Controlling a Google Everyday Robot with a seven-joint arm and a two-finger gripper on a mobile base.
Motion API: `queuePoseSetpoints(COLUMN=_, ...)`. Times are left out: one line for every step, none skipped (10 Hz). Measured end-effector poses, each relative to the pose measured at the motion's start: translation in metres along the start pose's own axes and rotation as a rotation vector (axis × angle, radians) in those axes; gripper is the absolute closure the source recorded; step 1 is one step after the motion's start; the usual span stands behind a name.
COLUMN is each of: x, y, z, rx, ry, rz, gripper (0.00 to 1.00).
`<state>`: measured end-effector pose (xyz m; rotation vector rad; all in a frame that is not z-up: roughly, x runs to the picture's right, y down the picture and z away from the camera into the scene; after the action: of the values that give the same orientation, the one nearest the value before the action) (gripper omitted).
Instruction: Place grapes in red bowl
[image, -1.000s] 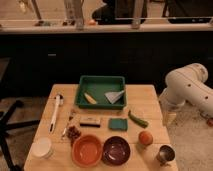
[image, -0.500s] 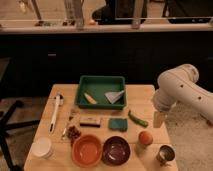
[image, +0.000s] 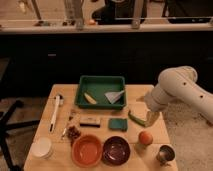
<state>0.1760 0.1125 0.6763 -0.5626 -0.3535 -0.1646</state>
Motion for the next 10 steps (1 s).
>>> queuePoseSetpoints(x=-0.013, y=-0.005, z=0.004, rx=-0.009, ry=-0.028, rz=-0.062, gripper=0.20)
queuePoseSetpoints(x=-0.026, y=-0.010, z=0.008, rx=-0.018, ry=-0.048, rz=-0.117, gripper=0.20)
queuePoseSetpoints(x=-0.040, y=-0.015, z=0.013, rx=-0.030, ry=-0.073, rz=-0.194, gripper=0.20)
queuePoseSetpoints(x=-0.054, y=-0.017, z=0.017, rx=-0.049, ry=-0.095, rz=-0.297, gripper=0.20)
queuePoseSetpoints(x=-0.064, y=-0.017, z=0.019, rx=-0.062, ry=-0.112, rz=-0.375, gripper=0.20)
queuePoseSetpoints(x=-0.075, y=-0.018, z=0.022, rx=-0.073, ry=-0.130, rz=-0.454, gripper=0.20)
queuePoseSetpoints(x=-0.080, y=-0.016, z=0.023, rx=-0.085, ry=-0.141, rz=-0.507, gripper=0.20)
queuePoseSetpoints(x=-0.082, y=-0.017, z=0.023, rx=-0.086, ry=-0.145, rz=-0.524, gripper=0.20)
queuePoseSetpoints(x=-0.082, y=-0.016, z=0.024, rx=-0.087, ry=-0.146, rz=-0.524, gripper=0.20)
queuePoseSetpoints(x=-0.082, y=-0.016, z=0.024, rx=-0.086, ry=-0.146, rz=-0.524, gripper=0.20)
